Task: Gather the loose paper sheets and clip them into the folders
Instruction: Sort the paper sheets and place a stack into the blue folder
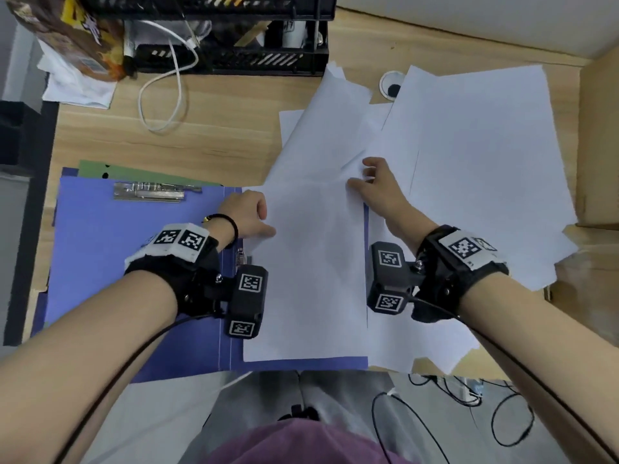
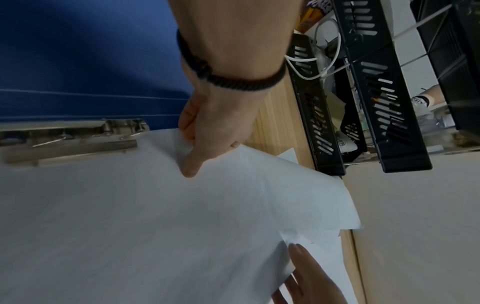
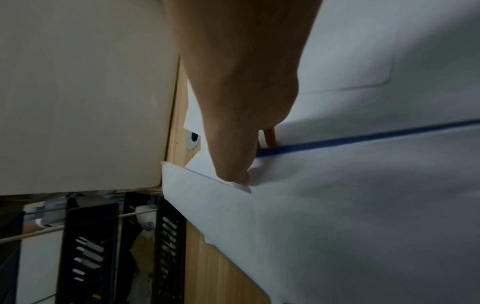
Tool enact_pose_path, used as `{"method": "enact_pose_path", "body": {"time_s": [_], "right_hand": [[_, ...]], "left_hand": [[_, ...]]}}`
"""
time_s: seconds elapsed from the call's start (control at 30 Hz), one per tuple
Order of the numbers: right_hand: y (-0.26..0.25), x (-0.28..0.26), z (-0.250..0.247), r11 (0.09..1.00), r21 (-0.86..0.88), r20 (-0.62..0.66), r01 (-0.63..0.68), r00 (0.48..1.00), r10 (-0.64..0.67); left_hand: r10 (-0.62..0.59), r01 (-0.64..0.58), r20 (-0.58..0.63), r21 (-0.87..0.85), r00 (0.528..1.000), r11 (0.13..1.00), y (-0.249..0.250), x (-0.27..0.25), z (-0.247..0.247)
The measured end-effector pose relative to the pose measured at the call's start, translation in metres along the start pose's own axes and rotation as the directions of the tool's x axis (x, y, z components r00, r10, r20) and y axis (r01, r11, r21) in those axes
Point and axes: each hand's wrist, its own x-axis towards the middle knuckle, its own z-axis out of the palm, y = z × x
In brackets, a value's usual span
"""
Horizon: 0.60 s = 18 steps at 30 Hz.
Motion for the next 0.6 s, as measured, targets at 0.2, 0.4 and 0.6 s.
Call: {"method": "enact_pose_path", "body": {"time_s": [0.2, 0.4, 0.6], "right_hand": [[-0.025, 0.035, 0.022, 0.945, -0.304, -0.129, -0.121, 0.988, 0.085], [-0.044, 0.051, 0.035, 0.995, -0.078, -0.035, -0.062, 0.998, 0.06], [-0.042, 0.046, 0.042, 0.995, 0.087, 0.085, -0.055, 0.995, 0.047]], "left_hand": [[-0.03, 0.023, 0.066, 0.106, 0.997, 0.994, 0.011, 0.01, -0.013], [-0.009, 0.006, 0.02, 0.124, 1.0, 0.992, 0.009, 0.01, -0.012], [0.004, -0.004, 0.003, 0.078, 1.0, 0.997, 0.005, 0.01, -0.011]]}}
